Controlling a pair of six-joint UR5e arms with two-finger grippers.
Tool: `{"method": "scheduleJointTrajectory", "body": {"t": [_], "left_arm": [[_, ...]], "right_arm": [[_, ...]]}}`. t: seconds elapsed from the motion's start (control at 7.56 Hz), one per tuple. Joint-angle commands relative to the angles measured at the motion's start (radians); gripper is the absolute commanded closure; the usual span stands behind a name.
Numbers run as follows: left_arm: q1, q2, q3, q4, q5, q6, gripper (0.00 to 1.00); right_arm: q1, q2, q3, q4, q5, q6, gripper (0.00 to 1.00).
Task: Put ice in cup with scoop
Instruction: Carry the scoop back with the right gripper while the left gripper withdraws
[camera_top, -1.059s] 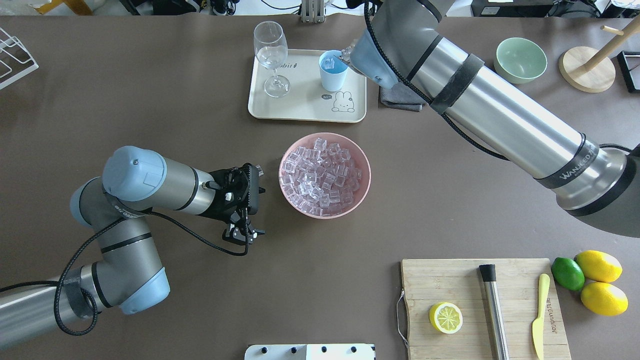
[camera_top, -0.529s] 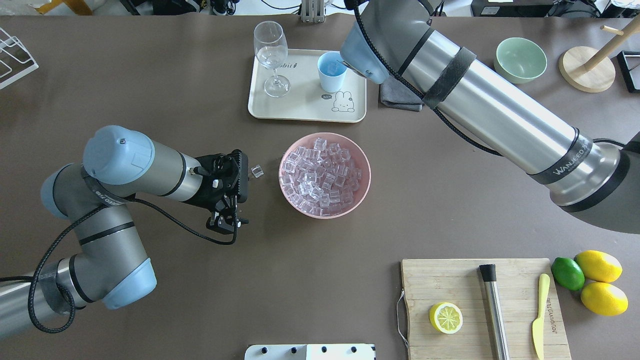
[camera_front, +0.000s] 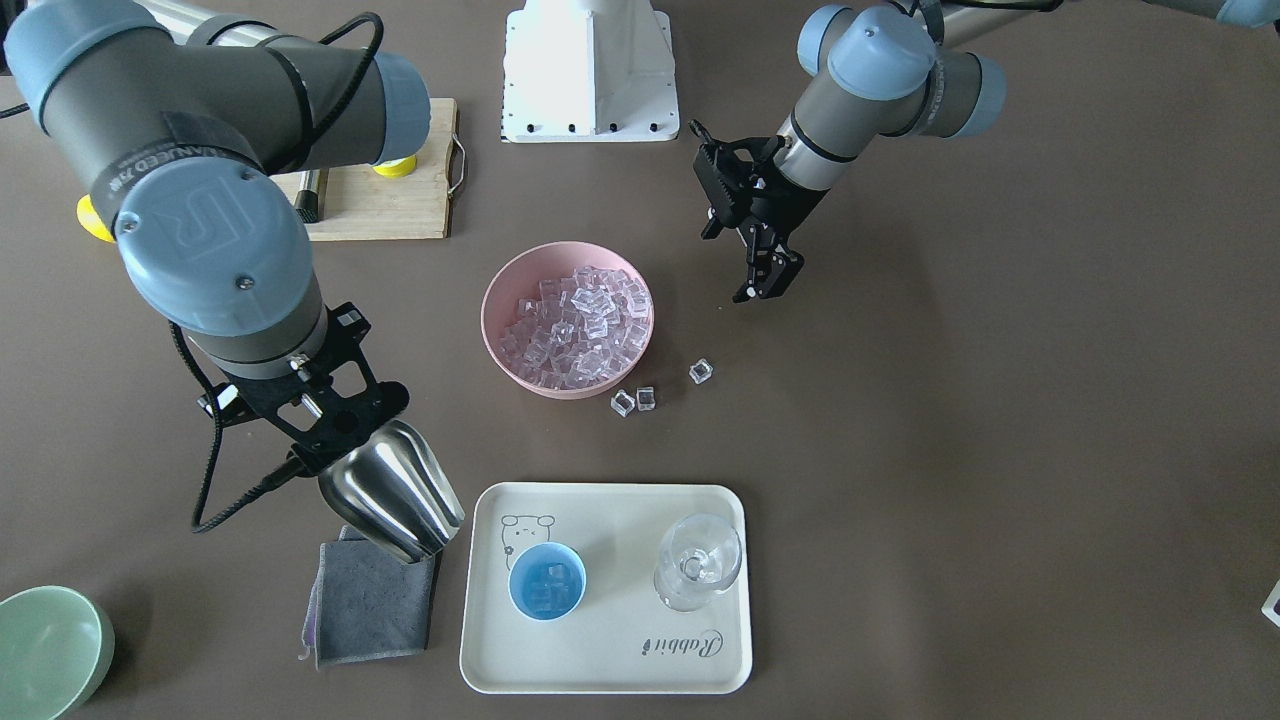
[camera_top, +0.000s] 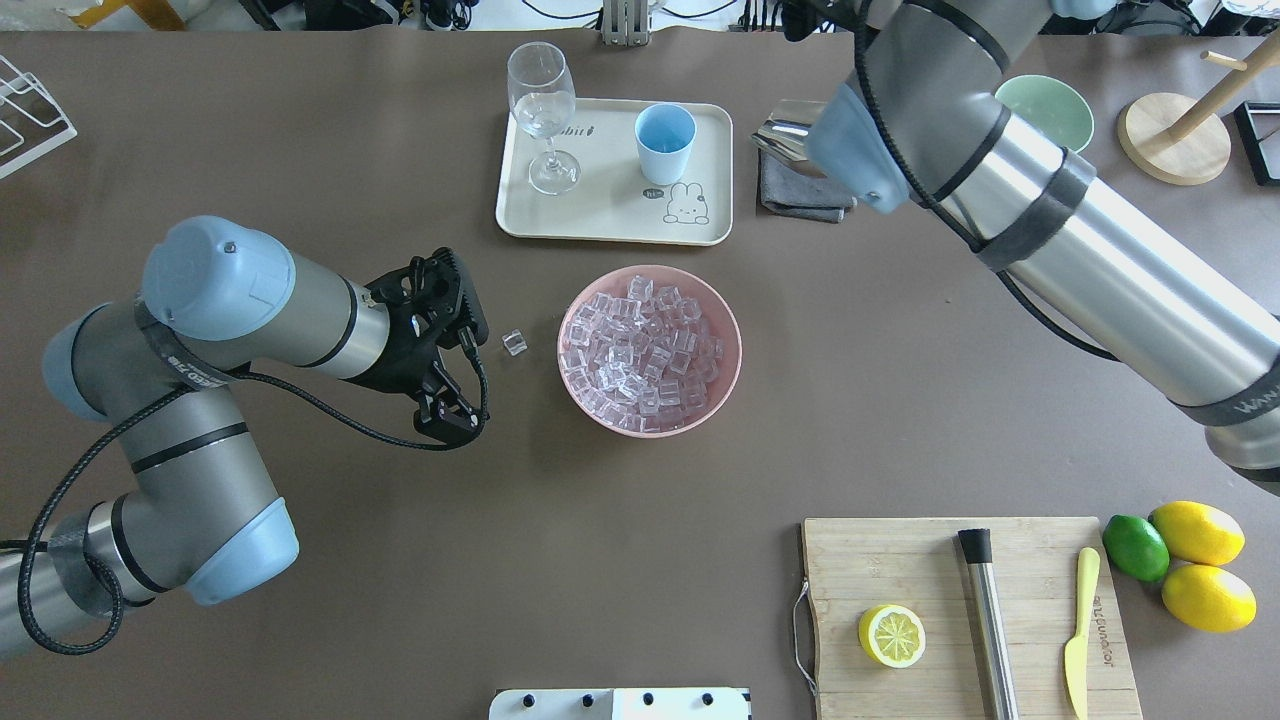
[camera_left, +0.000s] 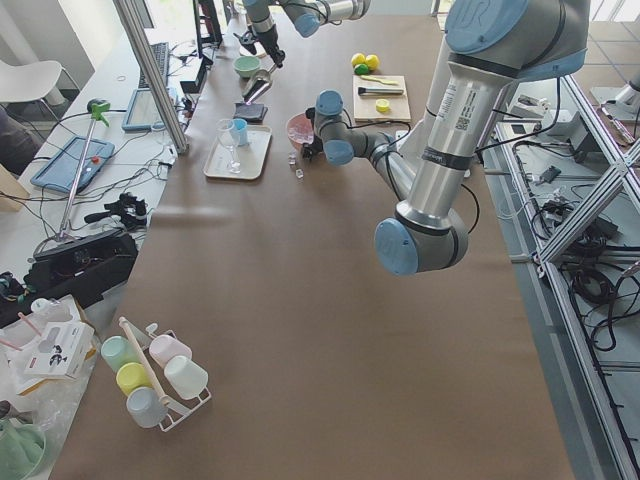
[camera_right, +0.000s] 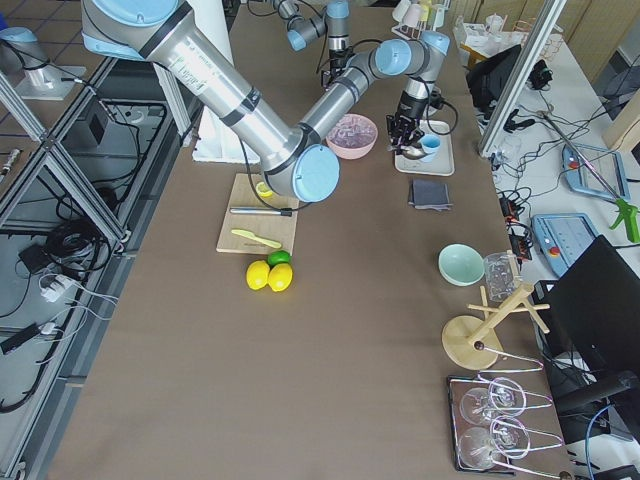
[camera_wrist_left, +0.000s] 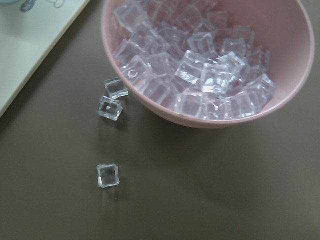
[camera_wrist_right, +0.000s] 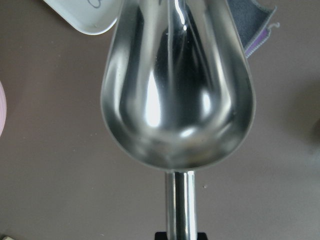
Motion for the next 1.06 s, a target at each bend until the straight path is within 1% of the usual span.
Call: {"method": "scheduleJointTrajectory", "body": {"t": [0.0, 0.13, 0.26, 0.4, 0.53, 0.66, 0.79, 0.93], "left_arm": [[-0.08, 0.055, -0.02, 0.01, -0.002, -0.31, 0.02], [-0.132, 0.09, -0.019, 0.015, -0.004, -0.336, 0.02], [-0.2, 0.111, -0.019, 0.048, -0.005, -0.336, 0.02], [-0.282, 0.116, -0.031, 0.191, -0.058, -0.336, 0.01], [-0.335, 0.125, -0.033, 0.291, -0.094, -0.336, 0.02], [-0.378, 0.172, -0.03, 0.292, -0.094, -0.324, 0.02], [-0.439, 0.202, -0.036, 0.291, -0.106, -0.31, 0.01], [-0.494, 0.214, -0.036, 0.291, -0.108, -0.211, 0.01]], "right_arm": [[0.046, -0.331, 0.336, 0.106, 0.033, 0.269, 1.0], [0.067, -0.437, 0.387, 0.171, 0.043, 0.386, 1.0], [0.095, -0.53, 0.417, 0.244, 0.072, 0.498, 1.0], [0.113, -0.623, 0.44, 0.329, 0.088, 0.551, 1.0], [0.138, -0.708, 0.445, 0.399, 0.091, 0.588, 1.0], [0.155, -0.778, 0.451, 0.462, 0.1, 0.652, 1.0], [0.17, -0.884, 0.449, 0.571, 0.105, 0.654, 1.0], [0.178, -0.95, 0.425, 0.674, 0.106, 0.653, 1.0]]}}
